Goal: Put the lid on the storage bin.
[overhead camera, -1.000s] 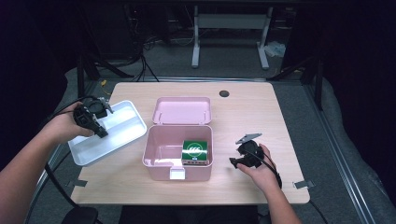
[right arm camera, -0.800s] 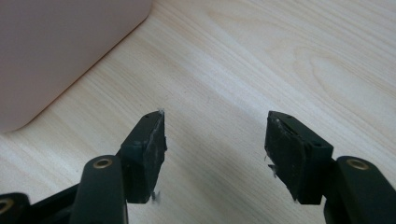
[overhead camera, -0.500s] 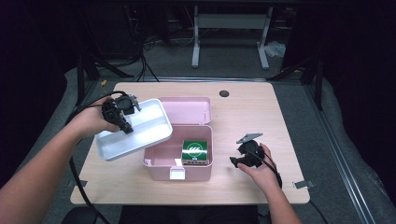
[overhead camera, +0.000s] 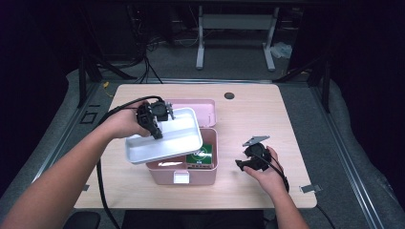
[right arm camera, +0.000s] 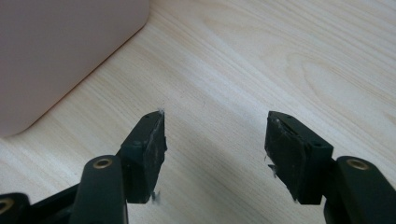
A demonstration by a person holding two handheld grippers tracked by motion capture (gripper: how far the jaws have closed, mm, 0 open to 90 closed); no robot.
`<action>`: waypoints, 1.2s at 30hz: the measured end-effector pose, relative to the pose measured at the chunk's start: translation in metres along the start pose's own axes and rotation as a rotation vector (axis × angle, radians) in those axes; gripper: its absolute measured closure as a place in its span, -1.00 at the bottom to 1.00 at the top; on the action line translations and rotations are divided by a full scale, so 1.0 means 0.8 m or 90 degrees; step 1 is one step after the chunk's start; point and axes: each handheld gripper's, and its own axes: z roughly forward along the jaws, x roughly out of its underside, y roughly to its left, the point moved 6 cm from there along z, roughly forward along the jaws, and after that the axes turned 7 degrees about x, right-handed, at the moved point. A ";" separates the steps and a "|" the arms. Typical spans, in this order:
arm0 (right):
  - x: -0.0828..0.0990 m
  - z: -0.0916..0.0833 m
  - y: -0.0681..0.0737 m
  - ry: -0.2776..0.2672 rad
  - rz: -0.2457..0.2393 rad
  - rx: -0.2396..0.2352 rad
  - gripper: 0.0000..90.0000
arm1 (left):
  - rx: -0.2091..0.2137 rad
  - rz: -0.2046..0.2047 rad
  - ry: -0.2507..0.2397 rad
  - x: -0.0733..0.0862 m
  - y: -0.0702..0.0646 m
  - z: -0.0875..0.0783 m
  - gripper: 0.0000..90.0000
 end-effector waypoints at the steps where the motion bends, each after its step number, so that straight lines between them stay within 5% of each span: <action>1: 0.000 0.000 0.001 -0.001 0.001 -0.005 -0.16 | 0.001 0.008 0.000 -0.005 -0.002 0.002 0.98; 12: 0.000 0.001 0.000 0.001 -0.002 -0.003 -0.16 | 0.011 0.076 -0.001 -0.044 -0.017 0.020 0.98; 36: 0.001 0.002 0.003 0.006 -0.006 0.000 -0.16 | 0.021 0.115 0.007 -0.050 -0.018 0.051 0.98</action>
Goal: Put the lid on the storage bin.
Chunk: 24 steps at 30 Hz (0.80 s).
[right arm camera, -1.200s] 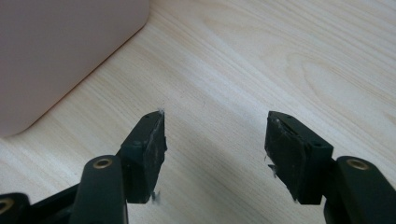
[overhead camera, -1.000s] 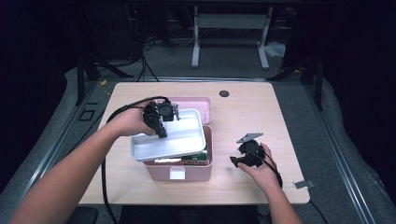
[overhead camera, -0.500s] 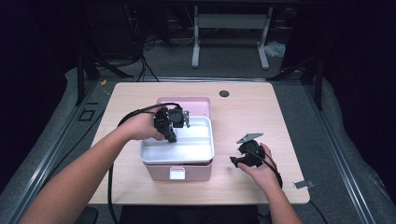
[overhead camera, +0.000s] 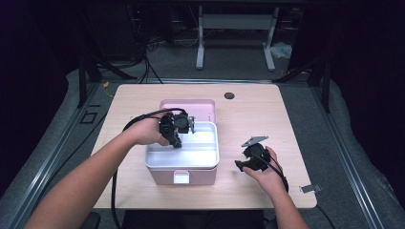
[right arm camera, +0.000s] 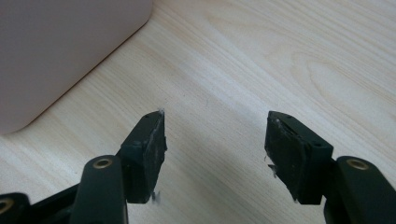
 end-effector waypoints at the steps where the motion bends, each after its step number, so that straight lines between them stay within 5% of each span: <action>1: 0.000 0.000 0.000 -0.002 -0.001 -0.008 -0.16 | 0.003 -0.003 -0.005 0.000 -0.001 0.003 0.98; 15: 0.000 0.000 0.000 0.000 -0.002 -0.002 -0.16 | 0.028 -0.015 0.002 0.002 0.004 0.028 0.96; 24: 0.000 0.001 0.001 -0.001 -0.004 -0.005 -0.16 | 0.013 -0.038 -0.029 0.006 0.002 0.028 0.92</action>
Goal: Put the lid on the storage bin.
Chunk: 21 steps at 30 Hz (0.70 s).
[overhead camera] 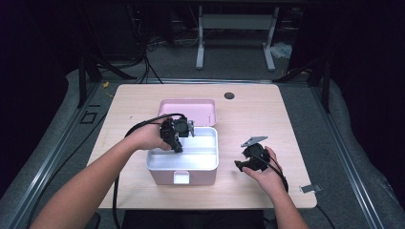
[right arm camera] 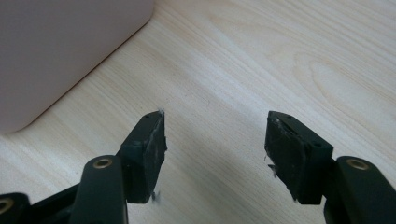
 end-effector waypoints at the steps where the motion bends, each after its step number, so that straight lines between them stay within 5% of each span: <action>1: 0.000 0.000 0.000 0.001 0.000 -0.002 -0.16 | -0.001 0.000 -0.001 0.001 0.000 0.000 0.92; 11: -0.007 0.002 0.001 -0.003 0.016 -0.016 -0.18 | -0.022 -0.009 -0.002 0.001 -0.003 0.000 0.89; 16: -0.030 -0.007 -0.001 -0.009 0.020 -0.030 -0.18 | -0.017 -0.016 -0.007 0.002 -0.002 0.000 0.87; 21: -0.049 -0.008 -0.001 0.010 0.004 -0.030 -0.20 | 0.005 -0.031 -0.048 0.003 -0.003 -0.014 0.78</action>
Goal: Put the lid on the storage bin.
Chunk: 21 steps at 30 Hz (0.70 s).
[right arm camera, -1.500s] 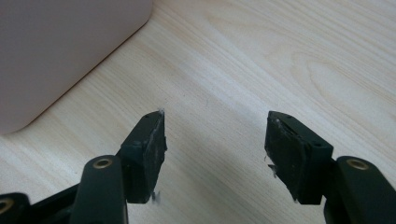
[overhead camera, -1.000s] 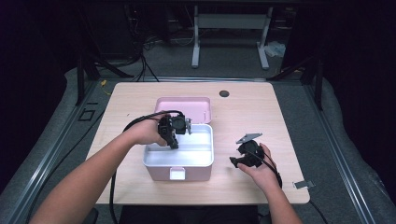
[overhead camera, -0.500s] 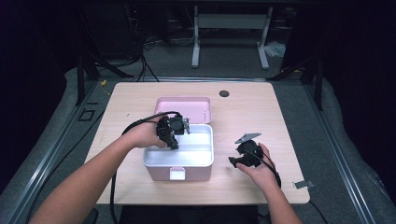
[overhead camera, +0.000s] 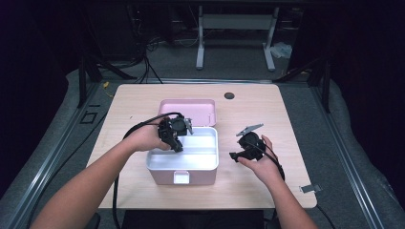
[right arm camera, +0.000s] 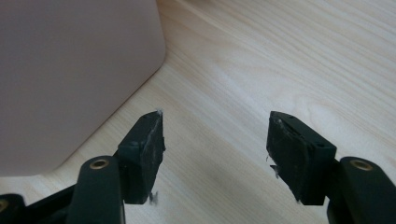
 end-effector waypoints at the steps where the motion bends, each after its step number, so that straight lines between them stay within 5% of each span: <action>1: -0.004 0.000 -0.001 0.006 -0.001 0.001 -0.21 | -0.002 -0.003 -0.009 0.000 -0.001 -0.006 0.78; 5: -0.021 -0.001 -0.005 0.007 -0.007 0.014 -0.23 | -0.003 -0.025 -0.012 0.003 -0.009 -0.018 0.79; 13: -0.047 0.001 -0.004 -0.002 -0.004 0.022 -0.25 | 0.002 -0.079 -0.009 0.011 -0.016 0.006 0.84; 21: -0.071 0.005 -0.004 0.004 -0.003 0.021 -0.16 | 0.004 -0.089 -0.028 0.010 -0.019 0.015 0.87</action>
